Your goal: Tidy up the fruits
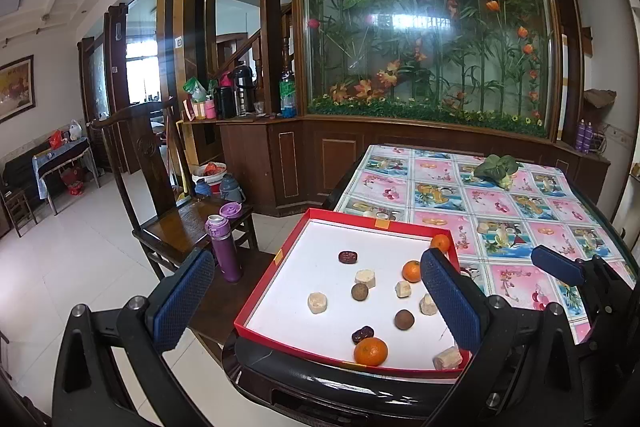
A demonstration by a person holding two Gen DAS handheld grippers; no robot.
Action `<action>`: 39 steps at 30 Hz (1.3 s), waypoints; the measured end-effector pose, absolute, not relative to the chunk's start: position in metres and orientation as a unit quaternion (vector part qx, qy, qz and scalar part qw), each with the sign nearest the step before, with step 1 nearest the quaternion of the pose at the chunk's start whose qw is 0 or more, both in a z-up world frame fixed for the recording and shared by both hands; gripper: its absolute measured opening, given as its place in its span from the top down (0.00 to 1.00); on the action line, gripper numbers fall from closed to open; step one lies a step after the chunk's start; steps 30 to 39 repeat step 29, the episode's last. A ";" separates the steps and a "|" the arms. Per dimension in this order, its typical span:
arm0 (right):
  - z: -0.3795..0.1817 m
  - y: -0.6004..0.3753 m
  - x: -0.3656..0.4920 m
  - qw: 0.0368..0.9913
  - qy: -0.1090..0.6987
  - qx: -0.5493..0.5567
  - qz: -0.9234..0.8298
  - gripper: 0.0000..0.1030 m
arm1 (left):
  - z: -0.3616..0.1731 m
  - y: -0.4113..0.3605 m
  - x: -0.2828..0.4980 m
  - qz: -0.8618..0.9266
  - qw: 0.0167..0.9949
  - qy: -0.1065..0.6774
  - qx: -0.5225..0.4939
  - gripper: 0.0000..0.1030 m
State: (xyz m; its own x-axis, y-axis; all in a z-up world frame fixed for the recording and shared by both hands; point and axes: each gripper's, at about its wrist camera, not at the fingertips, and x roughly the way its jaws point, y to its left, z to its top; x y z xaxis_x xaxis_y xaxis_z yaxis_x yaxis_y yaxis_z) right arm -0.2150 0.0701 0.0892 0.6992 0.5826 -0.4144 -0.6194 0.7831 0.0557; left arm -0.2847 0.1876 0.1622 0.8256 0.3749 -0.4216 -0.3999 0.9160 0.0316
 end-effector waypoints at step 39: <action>0.088 0.054 -0.206 0.927 0.212 -0.038 0.308 0.03 | 0.155 0.177 -0.262 0.174 0.957 0.230 -0.010 0.00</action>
